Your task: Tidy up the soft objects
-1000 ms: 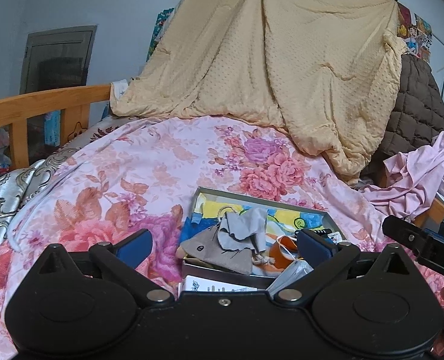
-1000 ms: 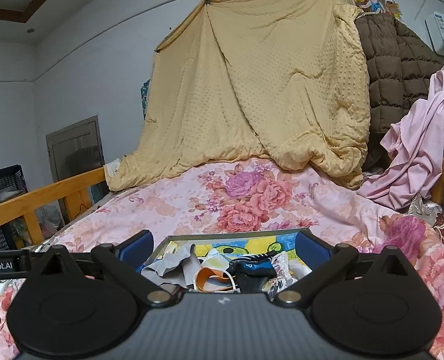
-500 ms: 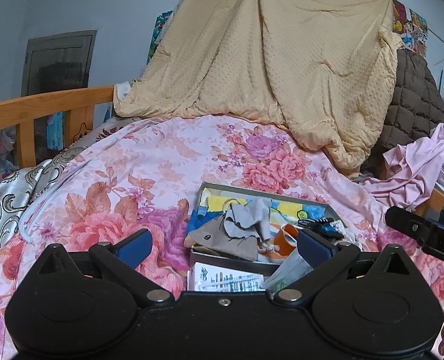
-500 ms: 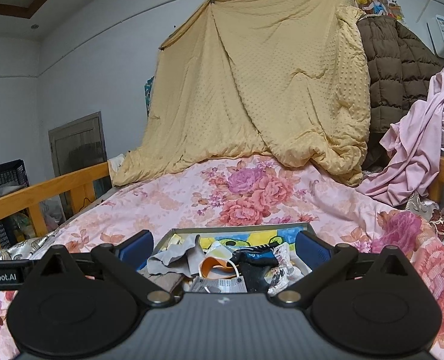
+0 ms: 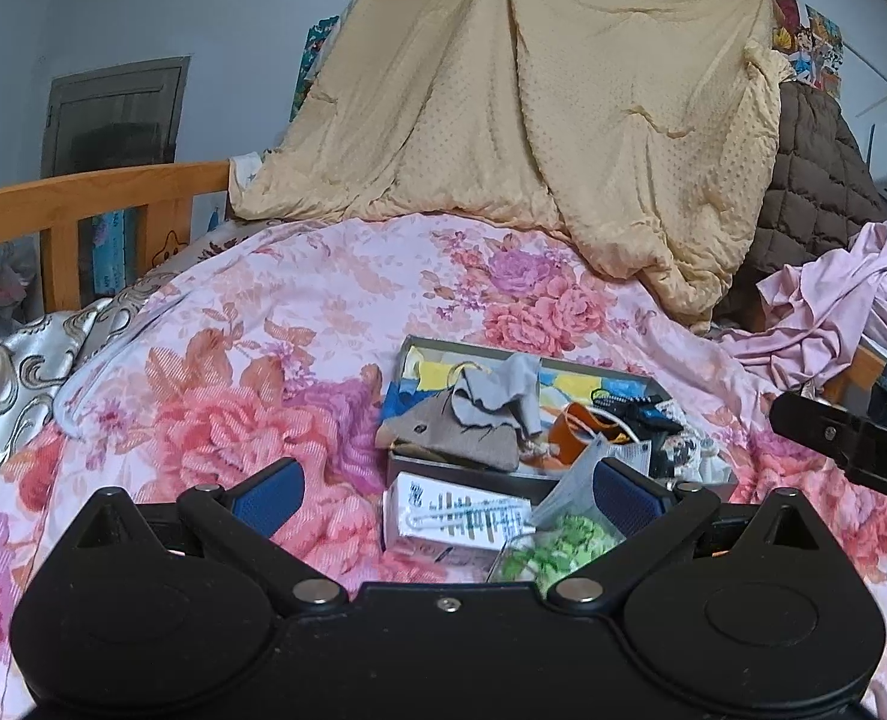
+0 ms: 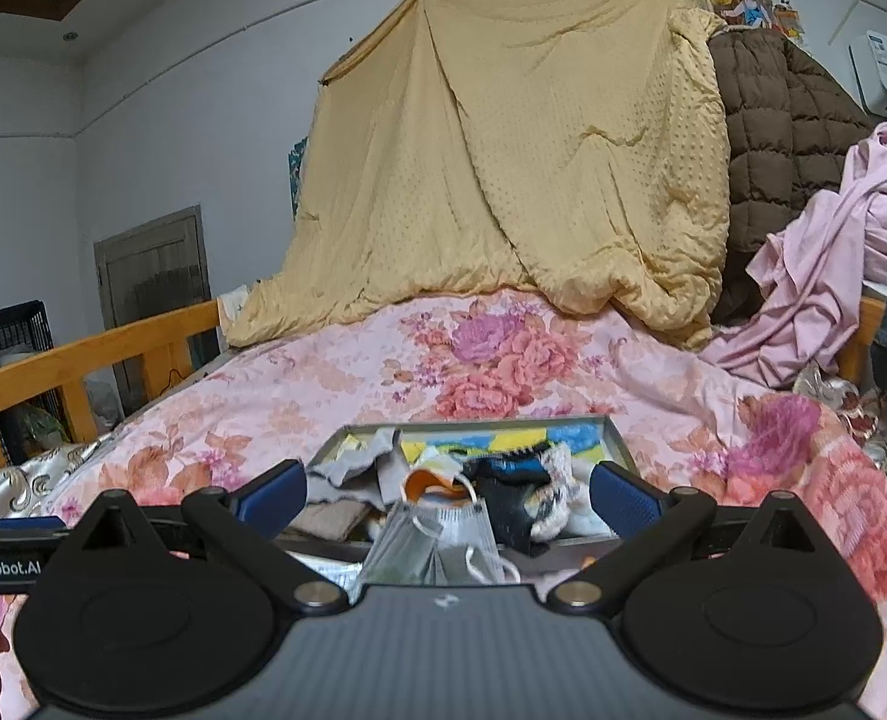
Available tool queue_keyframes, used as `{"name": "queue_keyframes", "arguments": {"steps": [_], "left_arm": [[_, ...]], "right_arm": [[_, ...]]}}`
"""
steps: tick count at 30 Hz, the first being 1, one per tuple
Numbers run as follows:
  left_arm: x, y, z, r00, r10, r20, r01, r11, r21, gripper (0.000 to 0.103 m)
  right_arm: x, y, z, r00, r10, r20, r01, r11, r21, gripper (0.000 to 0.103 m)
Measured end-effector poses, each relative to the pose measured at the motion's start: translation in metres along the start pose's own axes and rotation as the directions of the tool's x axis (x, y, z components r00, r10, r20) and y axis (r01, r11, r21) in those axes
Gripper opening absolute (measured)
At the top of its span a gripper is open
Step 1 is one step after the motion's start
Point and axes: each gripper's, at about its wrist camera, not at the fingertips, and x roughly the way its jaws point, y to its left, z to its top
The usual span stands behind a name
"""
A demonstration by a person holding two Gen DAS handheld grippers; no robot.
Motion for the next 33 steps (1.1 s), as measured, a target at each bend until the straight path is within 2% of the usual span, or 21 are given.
{"name": "queue_keyframes", "arguments": {"steps": [12, 18, 33], "left_arm": [[-0.025, 0.012, -0.033, 0.999, 0.041, -0.026, -0.04, 0.999, 0.017, 0.102], [-0.032, 0.021, -0.045, 0.998, 0.037, -0.053, -0.035, 0.999, 0.036, 0.102], [-0.031, 0.028, -0.059, 0.998, 0.042, -0.046, -0.04, 0.998, 0.045, 0.102]], "right_arm": [[-0.028, 0.013, -0.028, 0.998, -0.012, -0.062, 0.012, 1.0, 0.001, 0.103], [-0.04, 0.018, -0.041, 0.996, -0.022, -0.092, 0.022, 1.0, -0.001, 0.103], [-0.037, 0.03, -0.059, 0.989, -0.021, -0.144, 0.016, 0.999, -0.036, 0.103]]}}
